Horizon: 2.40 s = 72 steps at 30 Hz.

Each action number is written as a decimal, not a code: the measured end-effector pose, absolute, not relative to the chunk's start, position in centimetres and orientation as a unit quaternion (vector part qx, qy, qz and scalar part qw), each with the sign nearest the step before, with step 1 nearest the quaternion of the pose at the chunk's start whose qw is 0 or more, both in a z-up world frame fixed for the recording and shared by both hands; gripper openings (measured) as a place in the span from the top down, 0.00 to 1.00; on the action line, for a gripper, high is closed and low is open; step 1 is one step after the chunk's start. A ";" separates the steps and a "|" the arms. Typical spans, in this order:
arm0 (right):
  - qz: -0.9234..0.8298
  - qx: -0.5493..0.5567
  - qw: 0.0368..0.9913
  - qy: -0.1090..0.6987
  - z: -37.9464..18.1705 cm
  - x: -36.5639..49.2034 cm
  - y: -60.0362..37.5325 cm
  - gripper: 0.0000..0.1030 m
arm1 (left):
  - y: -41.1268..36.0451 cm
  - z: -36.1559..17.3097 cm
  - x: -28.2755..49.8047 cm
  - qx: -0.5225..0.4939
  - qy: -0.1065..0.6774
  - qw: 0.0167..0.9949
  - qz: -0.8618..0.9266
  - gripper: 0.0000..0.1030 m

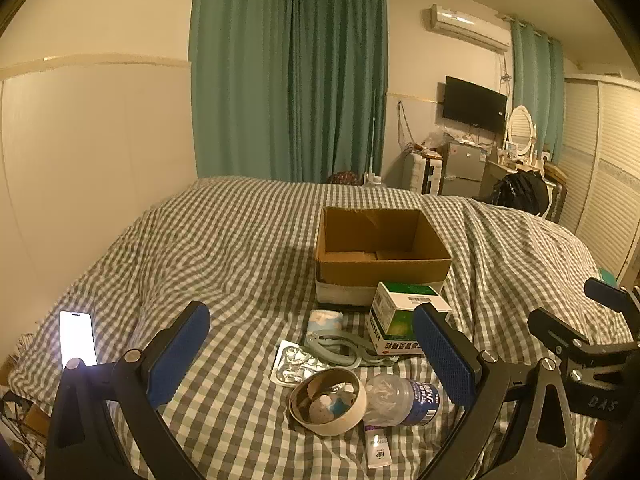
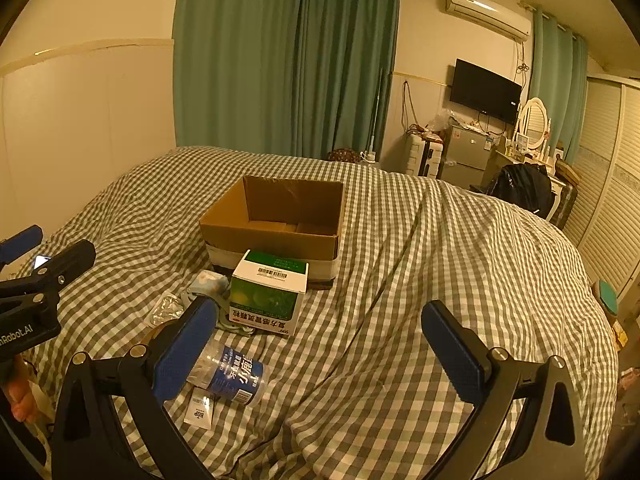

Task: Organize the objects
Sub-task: 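Move both tools toward the items beside the cardboard box, then grasp the tape roll with the left tool while the right tool grasps the floss jar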

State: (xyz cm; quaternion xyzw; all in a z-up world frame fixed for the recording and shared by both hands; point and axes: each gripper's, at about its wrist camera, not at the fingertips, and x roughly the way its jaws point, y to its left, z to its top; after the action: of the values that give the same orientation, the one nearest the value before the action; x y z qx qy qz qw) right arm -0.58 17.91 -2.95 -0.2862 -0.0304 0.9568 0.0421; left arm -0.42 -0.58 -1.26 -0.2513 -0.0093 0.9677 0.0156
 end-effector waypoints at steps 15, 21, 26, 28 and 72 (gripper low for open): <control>0.960 -0.276 0.022 -0.032 -2.8 -0.3 17.4 0.00 | -1.1 -1.6 -0.5 -0.257 -0.015 0.011 0.966 0.00; 0.962 -0.271 0.017 -0.033 -2.6 -0.3 17.1 0.00 | -1.7 -1.1 -0.3 -0.246 -0.017 0.007 0.969 0.00; 0.962 -0.268 0.015 -0.041 -2.4 -0.5 16.3 0.00 | -2.5 -1.8 -0.5 -0.254 -0.012 0.001 0.967 0.00; 0.961 -0.272 0.011 -0.046 -2.6 -0.8 16.0 0.00 | -2.9 -2.3 -0.7 -0.262 -0.011 -0.001 0.965 0.00; 0.867 -0.472 -0.103 -0.117 -17.0 -9.8 13.5 0.34 | -1.3 -14.8 -6.7 -0.478 0.008 0.091 0.874 0.00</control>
State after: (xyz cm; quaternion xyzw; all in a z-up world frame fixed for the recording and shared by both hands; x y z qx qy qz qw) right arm -9.79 13.46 -17.00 -0.4723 -0.1173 0.8675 -0.1033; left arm -6.66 -1.26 -14.84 -0.4776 0.0082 0.8738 0.0912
